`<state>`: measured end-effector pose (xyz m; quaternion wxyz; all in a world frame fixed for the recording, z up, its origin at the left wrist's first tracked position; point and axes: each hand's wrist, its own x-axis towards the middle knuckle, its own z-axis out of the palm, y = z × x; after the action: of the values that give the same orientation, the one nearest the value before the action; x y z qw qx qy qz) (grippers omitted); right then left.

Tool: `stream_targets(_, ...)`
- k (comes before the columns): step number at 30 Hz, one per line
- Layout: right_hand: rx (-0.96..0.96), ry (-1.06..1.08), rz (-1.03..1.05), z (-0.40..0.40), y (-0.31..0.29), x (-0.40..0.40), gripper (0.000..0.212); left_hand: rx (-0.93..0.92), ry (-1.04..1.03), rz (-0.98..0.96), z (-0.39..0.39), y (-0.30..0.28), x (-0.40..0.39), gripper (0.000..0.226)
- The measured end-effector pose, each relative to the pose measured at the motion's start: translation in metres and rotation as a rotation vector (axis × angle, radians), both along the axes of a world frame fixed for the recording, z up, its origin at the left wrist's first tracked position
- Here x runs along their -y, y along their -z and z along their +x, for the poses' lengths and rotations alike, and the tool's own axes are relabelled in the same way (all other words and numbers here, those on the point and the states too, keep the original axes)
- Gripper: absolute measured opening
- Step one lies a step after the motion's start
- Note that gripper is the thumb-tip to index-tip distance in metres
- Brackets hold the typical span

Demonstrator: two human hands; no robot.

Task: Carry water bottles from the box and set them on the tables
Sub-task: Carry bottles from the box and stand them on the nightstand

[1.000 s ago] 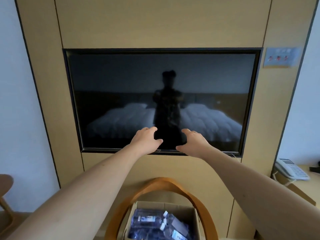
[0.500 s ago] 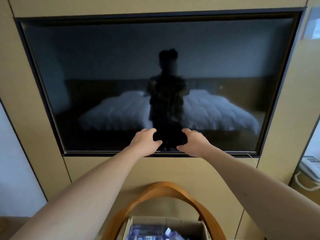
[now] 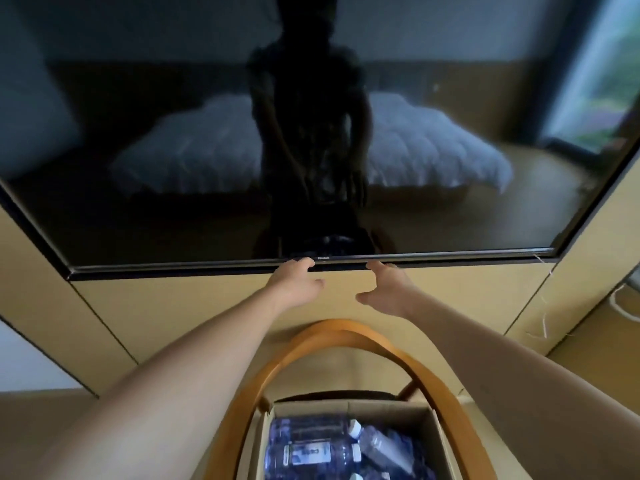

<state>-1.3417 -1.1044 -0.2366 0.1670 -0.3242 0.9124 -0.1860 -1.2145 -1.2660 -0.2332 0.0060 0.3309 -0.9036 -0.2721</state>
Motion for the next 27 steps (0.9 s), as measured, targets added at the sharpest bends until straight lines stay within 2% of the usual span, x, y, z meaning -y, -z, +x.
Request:
stream_targets(10,0.243,-0.027,0.235,-0.012,0.140,-0.018,0.074,0.229,-0.041,0.203,0.000,0.133,-0.024,0.057)
stream_targets(15,0.378,-0.050,0.358,0.000,0.210,-0.045,0.078,0.345,-0.052,0.318,0.014,0.202,-0.049,0.065)
stream_targets(21,0.449,-0.076,0.432,0.032,0.262,-0.077,0.060,0.419,-0.095,0.351,0.039,0.265,-0.084,0.054)
stream_targets(25,0.514,-0.102,0.507,0.055,0.286,-0.096,0.075,0.500,-0.071,0.353,0.061,0.297,-0.112,0.057)
stream_targets(27,0.487,-0.086,0.492,0.067,0.293,-0.105,0.080,0.508,0.023,0.197,0.075,0.305,-0.125,0.047)
